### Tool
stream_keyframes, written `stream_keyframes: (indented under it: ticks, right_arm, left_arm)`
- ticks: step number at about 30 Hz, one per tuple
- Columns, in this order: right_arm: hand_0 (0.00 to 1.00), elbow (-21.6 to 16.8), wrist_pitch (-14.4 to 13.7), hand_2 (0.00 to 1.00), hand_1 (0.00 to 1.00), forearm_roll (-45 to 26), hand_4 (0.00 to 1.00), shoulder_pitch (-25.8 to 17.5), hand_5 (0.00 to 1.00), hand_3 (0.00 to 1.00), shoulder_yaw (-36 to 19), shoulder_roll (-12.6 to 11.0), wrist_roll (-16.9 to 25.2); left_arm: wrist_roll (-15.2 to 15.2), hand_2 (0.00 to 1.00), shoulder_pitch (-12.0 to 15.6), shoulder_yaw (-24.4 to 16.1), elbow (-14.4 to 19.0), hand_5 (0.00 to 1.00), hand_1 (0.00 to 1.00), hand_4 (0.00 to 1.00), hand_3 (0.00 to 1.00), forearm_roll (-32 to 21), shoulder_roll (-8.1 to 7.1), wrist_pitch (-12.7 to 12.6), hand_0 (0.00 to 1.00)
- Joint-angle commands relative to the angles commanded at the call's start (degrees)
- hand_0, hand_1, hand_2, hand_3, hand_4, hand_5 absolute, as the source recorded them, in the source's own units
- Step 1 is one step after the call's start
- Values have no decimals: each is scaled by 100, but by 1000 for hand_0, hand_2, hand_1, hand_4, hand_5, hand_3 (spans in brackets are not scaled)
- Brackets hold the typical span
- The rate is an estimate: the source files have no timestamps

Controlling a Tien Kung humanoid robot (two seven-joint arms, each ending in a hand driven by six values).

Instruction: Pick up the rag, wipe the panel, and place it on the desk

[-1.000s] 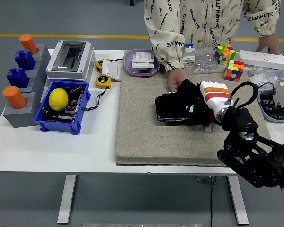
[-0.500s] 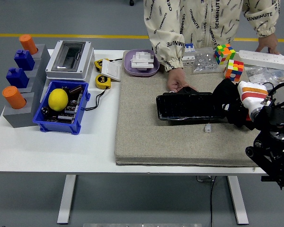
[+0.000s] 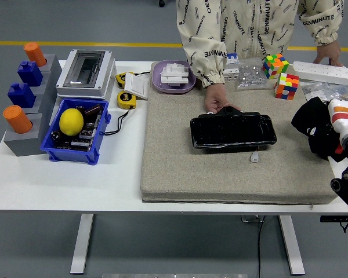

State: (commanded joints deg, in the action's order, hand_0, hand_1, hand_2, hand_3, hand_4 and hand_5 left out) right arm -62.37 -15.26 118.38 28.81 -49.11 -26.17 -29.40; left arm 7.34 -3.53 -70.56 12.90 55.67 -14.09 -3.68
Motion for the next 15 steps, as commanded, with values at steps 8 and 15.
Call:
stream_keyframes:
  ticks: [8, 15]
  right_arm:
    - [392, -142, 49, 519, 456, -116, 929, -35, 350, 524, 134, -219, -100]
    - [390, -283, 130, 518, 456, -925, 930, -33, 348, 523, 298, -92, -431]
  left_arm:
    - [4, 695, 37, 28, -9, 439, 660, 676, 580, 0, -15, -4, 652]
    - [4, 695, 20, 40, 5, 440, 660, 677, 580, 13, -39, -3, 652]
